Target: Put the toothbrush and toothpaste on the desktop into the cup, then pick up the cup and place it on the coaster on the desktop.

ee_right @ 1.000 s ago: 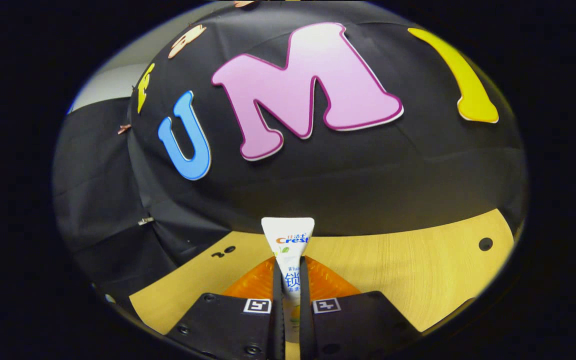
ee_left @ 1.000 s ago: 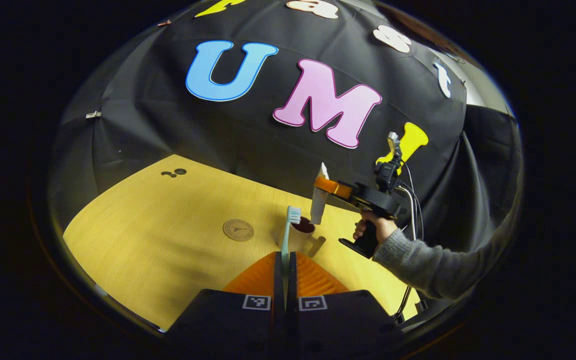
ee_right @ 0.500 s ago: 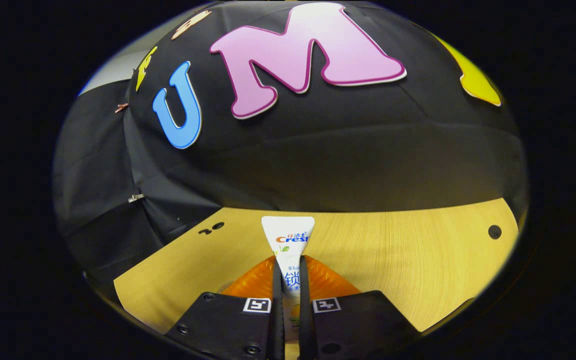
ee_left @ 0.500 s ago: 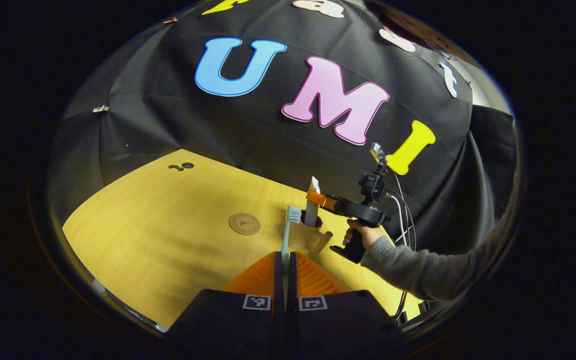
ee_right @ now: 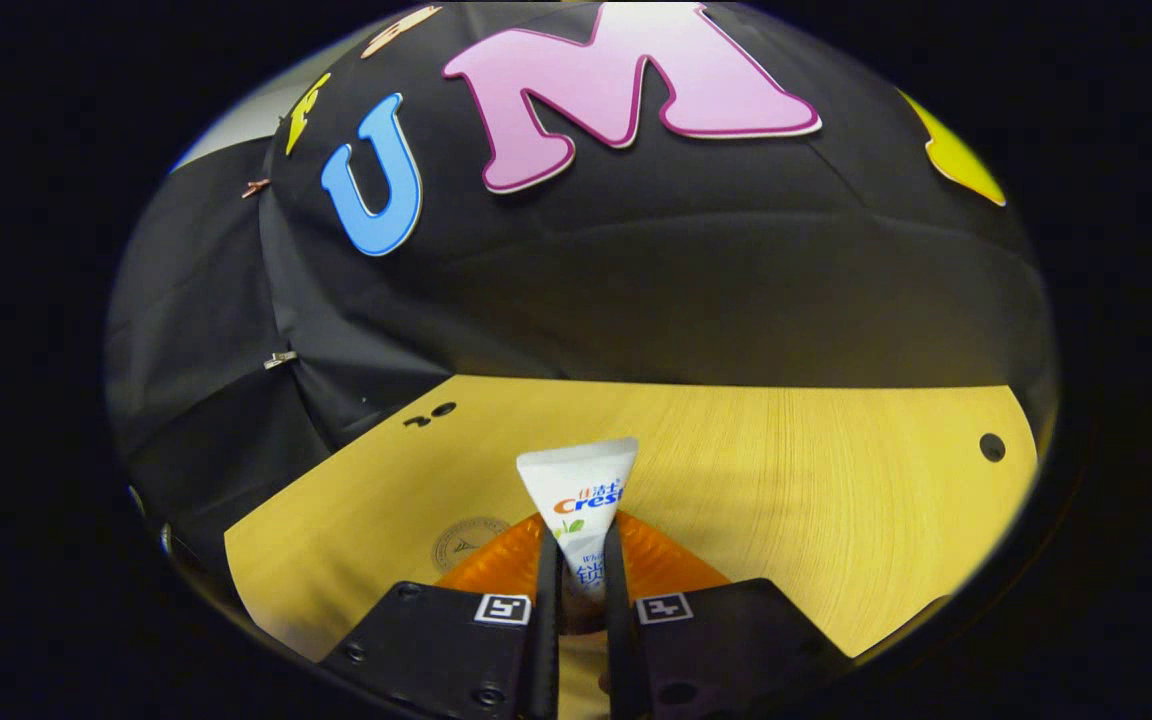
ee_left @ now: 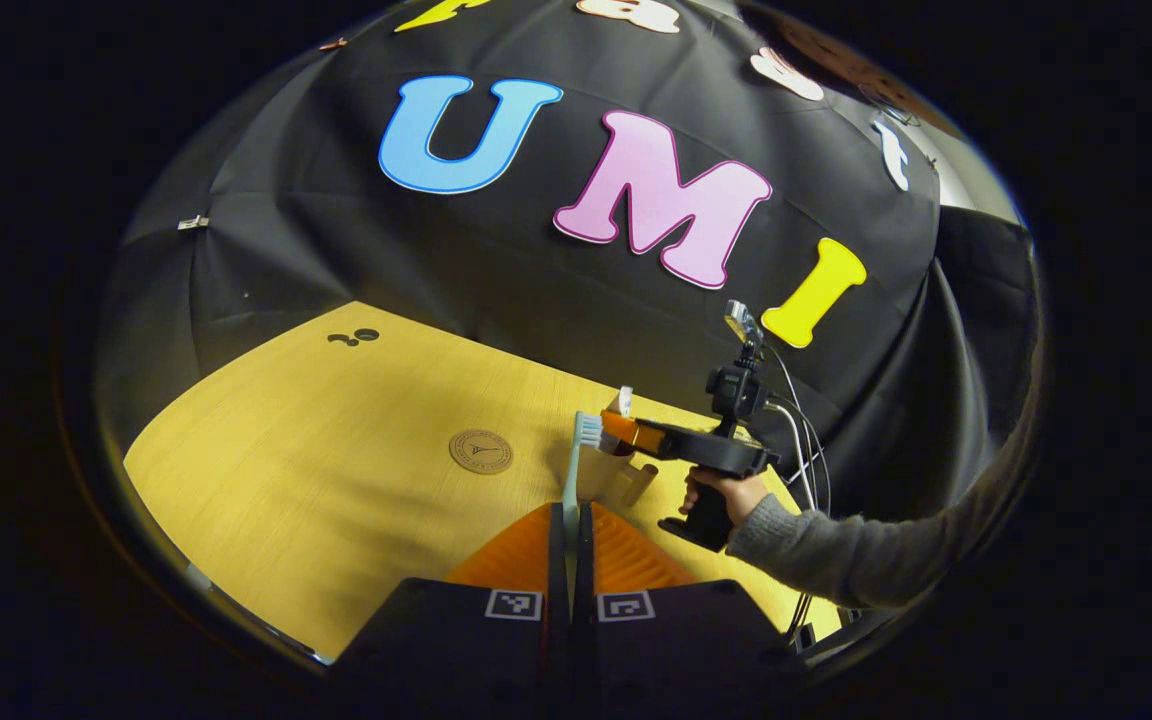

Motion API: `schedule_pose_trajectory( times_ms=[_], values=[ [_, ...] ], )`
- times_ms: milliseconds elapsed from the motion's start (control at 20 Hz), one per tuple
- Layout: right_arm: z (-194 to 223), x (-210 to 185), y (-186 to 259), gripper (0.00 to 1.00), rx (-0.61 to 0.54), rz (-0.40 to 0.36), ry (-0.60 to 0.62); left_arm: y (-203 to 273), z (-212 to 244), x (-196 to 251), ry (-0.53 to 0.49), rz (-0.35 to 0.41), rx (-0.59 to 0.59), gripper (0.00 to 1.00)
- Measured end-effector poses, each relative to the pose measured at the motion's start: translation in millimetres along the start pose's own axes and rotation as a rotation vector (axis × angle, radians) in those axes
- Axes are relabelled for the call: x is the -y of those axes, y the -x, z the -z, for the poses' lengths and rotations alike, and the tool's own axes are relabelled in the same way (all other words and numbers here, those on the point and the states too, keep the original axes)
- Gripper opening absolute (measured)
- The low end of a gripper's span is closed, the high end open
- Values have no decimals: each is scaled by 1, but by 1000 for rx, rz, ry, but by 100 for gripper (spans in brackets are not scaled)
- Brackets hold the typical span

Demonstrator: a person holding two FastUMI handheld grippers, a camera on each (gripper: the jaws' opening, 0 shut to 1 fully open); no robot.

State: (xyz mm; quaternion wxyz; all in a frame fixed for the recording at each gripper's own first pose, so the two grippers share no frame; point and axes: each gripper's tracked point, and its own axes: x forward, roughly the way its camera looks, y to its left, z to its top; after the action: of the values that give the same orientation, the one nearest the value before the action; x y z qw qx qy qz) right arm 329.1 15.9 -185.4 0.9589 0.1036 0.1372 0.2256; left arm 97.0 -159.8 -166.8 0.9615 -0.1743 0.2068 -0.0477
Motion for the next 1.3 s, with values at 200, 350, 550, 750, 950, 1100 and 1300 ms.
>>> schedule_pose_trajectory(
  times_ms=[200, 350, 550, 750, 950, 1100, 1300],
  values=[
    [-1, -4, 6, 39, 2, -3, -39, -8, -15, 3, 13, 20, 38, 6],
    [-6, -3, 22, 52, 8, 6, -46, -22, -37, 12, 22, 57, 94, 6],
    [-11, 3, 57, 58, 21, 32, -50, -55, -66, 30, 30, 132, 166, 6],
    [11, 18, 94, 64, -40, 69, -63, -95, -98, 48, 55, 197, 241, 6],
    [43, 35, 121, 65, -124, 116, -76, -135, -120, 60, 77, 237, 306, 6],
    [59, 41, 137, 70, -160, 137, -127, -167, -126, 65, 105, 247, 342, 6],
    [69, 56, 155, 70, -166, 164, -171, -209, -122, 66, 96, 230, 368, 6]
  ],
)
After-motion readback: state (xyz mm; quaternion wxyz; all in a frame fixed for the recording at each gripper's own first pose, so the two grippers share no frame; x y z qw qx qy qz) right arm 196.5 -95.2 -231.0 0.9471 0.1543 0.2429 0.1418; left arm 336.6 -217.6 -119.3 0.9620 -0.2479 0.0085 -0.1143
